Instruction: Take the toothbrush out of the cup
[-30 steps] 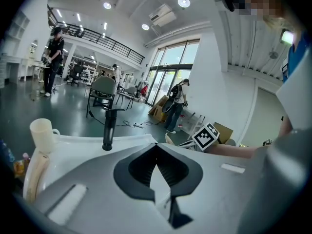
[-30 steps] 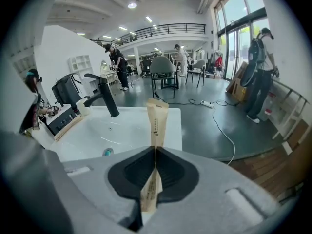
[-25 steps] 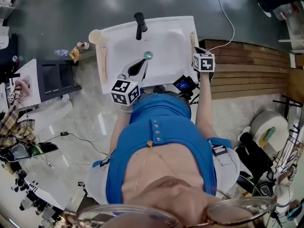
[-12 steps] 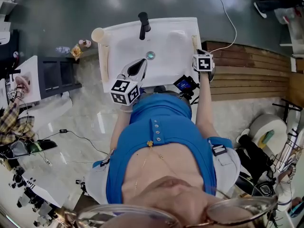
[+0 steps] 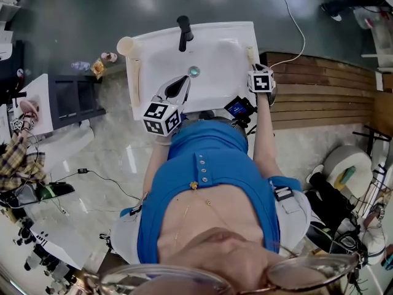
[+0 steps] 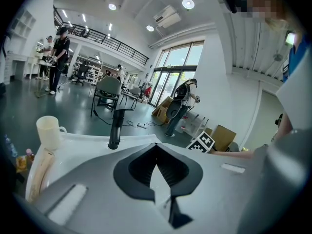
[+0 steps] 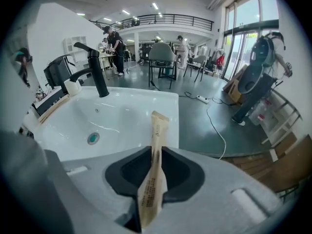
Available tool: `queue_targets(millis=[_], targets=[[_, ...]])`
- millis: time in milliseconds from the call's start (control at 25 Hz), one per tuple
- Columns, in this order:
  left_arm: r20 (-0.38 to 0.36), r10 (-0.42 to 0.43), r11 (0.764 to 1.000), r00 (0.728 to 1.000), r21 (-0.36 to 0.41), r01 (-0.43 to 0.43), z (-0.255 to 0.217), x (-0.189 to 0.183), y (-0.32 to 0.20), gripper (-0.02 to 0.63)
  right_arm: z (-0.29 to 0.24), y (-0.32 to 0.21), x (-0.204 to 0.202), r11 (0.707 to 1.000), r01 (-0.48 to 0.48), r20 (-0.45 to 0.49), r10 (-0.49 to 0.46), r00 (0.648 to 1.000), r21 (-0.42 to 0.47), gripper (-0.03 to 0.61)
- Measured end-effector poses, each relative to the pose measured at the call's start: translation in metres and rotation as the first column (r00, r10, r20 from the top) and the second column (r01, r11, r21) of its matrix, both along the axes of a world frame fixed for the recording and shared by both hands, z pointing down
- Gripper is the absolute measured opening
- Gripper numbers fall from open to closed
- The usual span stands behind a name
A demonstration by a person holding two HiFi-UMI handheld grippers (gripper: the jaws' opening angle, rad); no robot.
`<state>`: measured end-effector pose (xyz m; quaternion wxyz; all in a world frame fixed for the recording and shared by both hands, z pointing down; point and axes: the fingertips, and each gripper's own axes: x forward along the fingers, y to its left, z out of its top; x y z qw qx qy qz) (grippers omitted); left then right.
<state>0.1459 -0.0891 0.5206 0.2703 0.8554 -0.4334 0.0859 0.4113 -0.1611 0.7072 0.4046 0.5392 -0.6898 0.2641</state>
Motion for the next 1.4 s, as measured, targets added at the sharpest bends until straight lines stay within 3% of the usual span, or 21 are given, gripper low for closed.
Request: queue_targets(millis=[360, 720, 920, 1040, 1400], targets=[[0.0, 0.015, 1.0, 1.0, -0.002, -0.015, 0.002, 0.005, 0.0, 0.002, 0.0, 0.004, 0.0, 1.0, -0.006, 0.063, 0.006, 0.998, -0.003, 0.118], [0.007, 0.023, 1.0, 1.0, -0.004, -0.023, 0.004, 0.009, 0.0, 0.002, -0.014, 0.006, -0.014, 0.998, 0.042, 0.125, -0.046, 0.991, 0.036, 0.132], [0.008, 0.028, 1.0, 1.0, -0.009, -0.028, 0.004, 0.011, 0.002, 0.002, -0.035, 0.003, -0.02, 0.993, 0.064, 0.139, -0.077, 0.987, 0.1, 0.116], [0.005, 0.027, 1.0, 1.0, -0.007, -0.027, 0.003, 0.01, 0.002, 0.002, -0.049, 0.0, -0.03, 0.984, 0.1, 0.143, -0.122, 0.982, 0.149, 0.007], [0.005, 0.03, 0.999, 1.0, -0.017, -0.03, 0.01, 0.014, 0.006, 0.0, -0.076, 0.004, -0.076, 0.926, 0.296, 0.15, -0.335, 0.93, 0.234, 0.002]])
